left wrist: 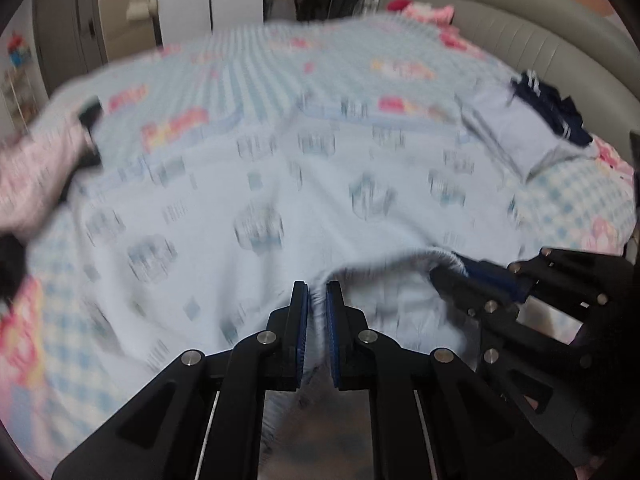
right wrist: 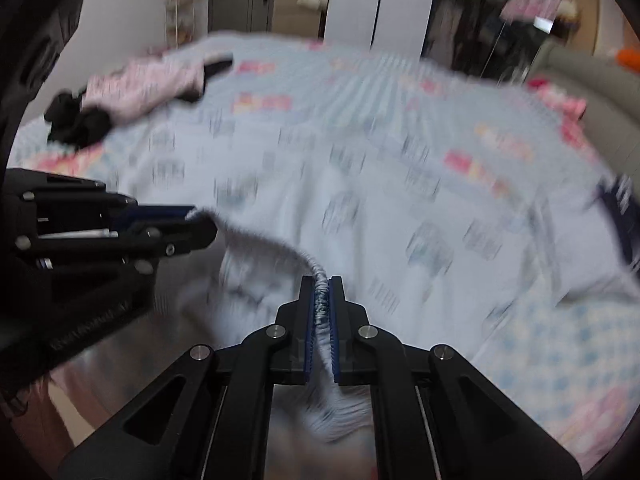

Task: Fold clothes
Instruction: 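Grasp the elastic cuff edge with the right gripper while the left gripper grasps beside it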

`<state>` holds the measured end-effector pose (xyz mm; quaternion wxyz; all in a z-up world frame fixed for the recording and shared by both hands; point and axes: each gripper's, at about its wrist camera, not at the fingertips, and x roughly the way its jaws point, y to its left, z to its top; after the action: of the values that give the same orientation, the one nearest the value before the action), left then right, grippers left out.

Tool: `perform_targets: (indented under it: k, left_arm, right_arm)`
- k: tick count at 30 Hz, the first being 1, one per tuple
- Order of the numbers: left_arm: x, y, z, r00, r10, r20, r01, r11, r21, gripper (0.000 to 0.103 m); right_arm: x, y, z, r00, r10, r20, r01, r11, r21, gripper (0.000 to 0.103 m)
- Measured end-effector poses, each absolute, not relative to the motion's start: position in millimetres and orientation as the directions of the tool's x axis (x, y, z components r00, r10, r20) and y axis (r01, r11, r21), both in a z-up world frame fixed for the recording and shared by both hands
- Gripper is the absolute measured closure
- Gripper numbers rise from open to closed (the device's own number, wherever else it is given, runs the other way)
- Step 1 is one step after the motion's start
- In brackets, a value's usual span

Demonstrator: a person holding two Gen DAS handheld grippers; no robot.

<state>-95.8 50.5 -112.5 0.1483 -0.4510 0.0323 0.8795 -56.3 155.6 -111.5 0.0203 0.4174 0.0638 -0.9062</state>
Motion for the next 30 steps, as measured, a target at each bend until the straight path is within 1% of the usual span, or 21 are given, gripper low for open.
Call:
perform_targets:
  k: [3, 5, 6, 7, 8, 10, 11, 12, 17, 18, 20, 22, 23, 25, 26, 28, 30]
  left_arm:
    - [-91, 45, -133, -0.504, 0.253, -0.826, -0.276, -0.953, -0.123, 0.093]
    - [-89, 39, -132, -0.501, 0.279, -0.819, -0.27, -0.95, -0.159, 0.092]
    - [-89, 36, -129, -0.498, 0.297, -0.814, -0.267, -0.946, -0.182, 0.091]
    - [-88, 31, -125, -0.489, 0.329, -0.808, -0.269, -0.938, -0.22, 0.09]
    - [-87, 27, -121, -0.481, 0.364, -0.798, -0.271, -0.927, -0.259, 0.087]
    - [-83, 15, -114, -0.467, 0.45, -0.761, -0.274, -0.892, -0.358, 0.076]
    - [-80, 8, -113, -0.45, 0.498, -0.741, -0.275, -0.867, -0.415, 0.063]
    - [-76, 2, -111, -0.437, 0.538, -0.72, -0.274, -0.843, -0.463, 0.06]
    - [-61, -18, -109, -0.449, 0.607, -0.656, -0.248, -0.79, -0.561, 0.062]
    - [-58, -22, -108, -0.451, 0.62, -0.642, -0.243, -0.778, -0.58, 0.063]
    - [-57, -24, -107, -0.46, 0.628, -0.627, -0.242, -0.768, -0.592, 0.07]
    - [-59, -22, -106, -0.471, 0.623, -0.625, -0.246, -0.773, -0.585, 0.073]
    - [-61, -19, -107, -0.468, 0.608, -0.641, -0.246, -0.787, -0.566, 0.075]
    - [-64, -11, -109, -0.463, 0.576, -0.673, -0.246, -0.813, -0.527, 0.075]
    - [-66, -8, -111, -0.46, 0.555, -0.694, -0.245, -0.83, -0.501, 0.077]
    - [-68, -2, -122, -0.443, 0.469, -0.764, -0.223, -0.883, -0.413, 0.081]
    - [-71, -4, -131, -0.439, 0.442, -0.782, -0.187, -0.896, -0.402, 0.084]
  right_arm:
    - [-50, 159, -118, -0.633, 0.0, -0.774, 0.087, -0.994, -0.071, 0.098]
    - [-47, 161, -123, -0.621, -0.012, -0.784, 0.085, -0.995, -0.051, 0.097]
    - [-48, 164, -121, -0.619, -0.027, -0.785, 0.084, -0.996, -0.032, 0.096]
    - [-47, 167, -118, -0.617, -0.055, -0.785, 0.083, -0.997, 0.004, 0.092]
    - [-46, 170, -115, -0.615, -0.083, -0.784, 0.082, -0.996, 0.041, 0.087]
    - [-42, 176, -109, -0.616, -0.135, -0.776, 0.084, -0.991, 0.105, 0.08]
    - [-39, 179, -106, -0.618, -0.159, -0.77, 0.088, -0.987, 0.133, 0.078]
    - [-36, 181, -102, -0.62, -0.182, -0.763, 0.091, -0.983, 0.161, 0.078]
    - [-31, 197, -106, -0.603, -0.241, -0.76, 0.039, -0.961, 0.274, 0.078]
    - [-31, 199, -106, -0.601, -0.243, -0.762, 0.035, -0.96, 0.279, 0.078]
    - [-30, 202, -106, -0.597, -0.247, -0.763, 0.026, -0.957, 0.289, 0.078]
    - [-29, 203, -102, -0.596, -0.256, -0.761, 0.03, -0.954, 0.298, 0.078]
    - [-28, 204, -100, -0.595, -0.262, -0.76, 0.033, -0.952, 0.303, 0.078]
    - [-24, 204, -94, -0.603, -0.26, -0.755, 0.037, -0.954, 0.299, 0.078]
    - [-22, 204, -92, -0.606, -0.258, -0.753, 0.038, -0.954, 0.296, 0.078]
    - [-23, 202, -94, -0.593, -0.235, -0.77, 0.031, -0.963, 0.269, 0.078]
    - [-25, 200, -100, -0.58, -0.195, -0.791, 0.018, -0.974, 0.228, 0.078]
